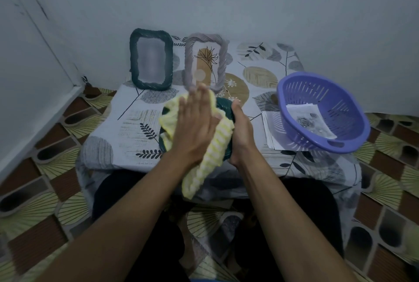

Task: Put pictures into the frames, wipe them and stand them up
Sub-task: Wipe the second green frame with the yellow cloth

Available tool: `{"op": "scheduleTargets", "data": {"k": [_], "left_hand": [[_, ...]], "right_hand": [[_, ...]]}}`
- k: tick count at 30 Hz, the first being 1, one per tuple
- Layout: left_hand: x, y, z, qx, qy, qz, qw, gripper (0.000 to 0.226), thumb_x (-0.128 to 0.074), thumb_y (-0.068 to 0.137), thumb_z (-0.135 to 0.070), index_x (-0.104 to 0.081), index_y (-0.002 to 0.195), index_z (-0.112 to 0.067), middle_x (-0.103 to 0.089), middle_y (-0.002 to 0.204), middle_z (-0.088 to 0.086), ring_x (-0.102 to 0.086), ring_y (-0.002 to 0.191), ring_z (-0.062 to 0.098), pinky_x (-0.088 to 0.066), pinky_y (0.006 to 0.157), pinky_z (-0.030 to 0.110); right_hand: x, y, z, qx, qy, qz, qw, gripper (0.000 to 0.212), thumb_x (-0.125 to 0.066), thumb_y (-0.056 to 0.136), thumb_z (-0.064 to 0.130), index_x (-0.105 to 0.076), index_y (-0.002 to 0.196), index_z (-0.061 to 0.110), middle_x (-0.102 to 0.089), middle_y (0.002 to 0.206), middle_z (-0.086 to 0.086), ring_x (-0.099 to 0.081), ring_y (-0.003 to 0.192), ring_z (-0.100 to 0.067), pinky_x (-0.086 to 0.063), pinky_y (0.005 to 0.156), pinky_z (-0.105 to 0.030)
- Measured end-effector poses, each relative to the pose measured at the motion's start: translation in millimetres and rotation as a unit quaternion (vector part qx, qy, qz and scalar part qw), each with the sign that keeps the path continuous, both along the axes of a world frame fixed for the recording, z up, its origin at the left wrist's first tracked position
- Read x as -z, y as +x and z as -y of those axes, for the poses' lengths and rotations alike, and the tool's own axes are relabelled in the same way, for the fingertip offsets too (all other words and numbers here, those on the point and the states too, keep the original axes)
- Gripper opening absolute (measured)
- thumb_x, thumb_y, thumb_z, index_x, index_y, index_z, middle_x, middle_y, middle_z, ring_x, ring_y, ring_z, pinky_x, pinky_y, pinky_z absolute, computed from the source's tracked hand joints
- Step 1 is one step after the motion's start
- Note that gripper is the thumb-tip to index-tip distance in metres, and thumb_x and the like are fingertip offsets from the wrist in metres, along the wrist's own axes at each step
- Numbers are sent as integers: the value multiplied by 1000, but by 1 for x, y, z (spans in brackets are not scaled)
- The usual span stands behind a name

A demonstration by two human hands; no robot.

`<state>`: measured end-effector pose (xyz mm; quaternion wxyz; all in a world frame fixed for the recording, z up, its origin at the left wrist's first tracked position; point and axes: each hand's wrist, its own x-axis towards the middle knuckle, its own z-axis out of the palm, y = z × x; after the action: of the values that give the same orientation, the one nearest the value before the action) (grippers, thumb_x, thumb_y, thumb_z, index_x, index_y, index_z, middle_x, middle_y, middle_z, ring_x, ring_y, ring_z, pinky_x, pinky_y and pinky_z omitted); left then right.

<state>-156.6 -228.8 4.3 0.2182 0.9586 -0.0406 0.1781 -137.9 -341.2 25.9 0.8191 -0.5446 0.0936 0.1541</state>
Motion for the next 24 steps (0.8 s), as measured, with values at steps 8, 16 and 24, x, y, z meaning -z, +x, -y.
{"op": "scheduleTargets", "data": {"k": [8, 16, 24], "left_hand": [[24, -17, -8, 123, 64, 1, 990, 60, -6, 101, -51, 8, 156, -31, 18, 161, -16, 18, 150, 7, 6, 123, 40], [30, -10, -13, -71, -250, -71, 963, 68, -19, 105, -52, 12, 157, -20, 22, 164, 0, 16, 151, 15, 2, 124, 41], [-9, -7, 24, -106, -580, -124, 798, 74, -41, 106, -34, 11, 158, -20, -38, 140, -4, -46, 117, 12, -48, 77, 5]], "right_hand": [[5, 8, 22, 29, 33, 5, 999, 53, -40, 103, 50, -71, 116, 7, -72, 115, -17, -68, 109, -33, -53, 98, -48], [3, 5, 20, 107, 46, 21, 993, 53, -40, 103, 53, -65, 124, 12, -73, 115, -12, -69, 106, -33, -52, 98, -55], [-6, 1, -5, 185, 162, 61, 967, 38, -38, 107, 36, -60, 123, 9, -70, 113, 0, -68, 102, -13, -55, 81, -20]]}}
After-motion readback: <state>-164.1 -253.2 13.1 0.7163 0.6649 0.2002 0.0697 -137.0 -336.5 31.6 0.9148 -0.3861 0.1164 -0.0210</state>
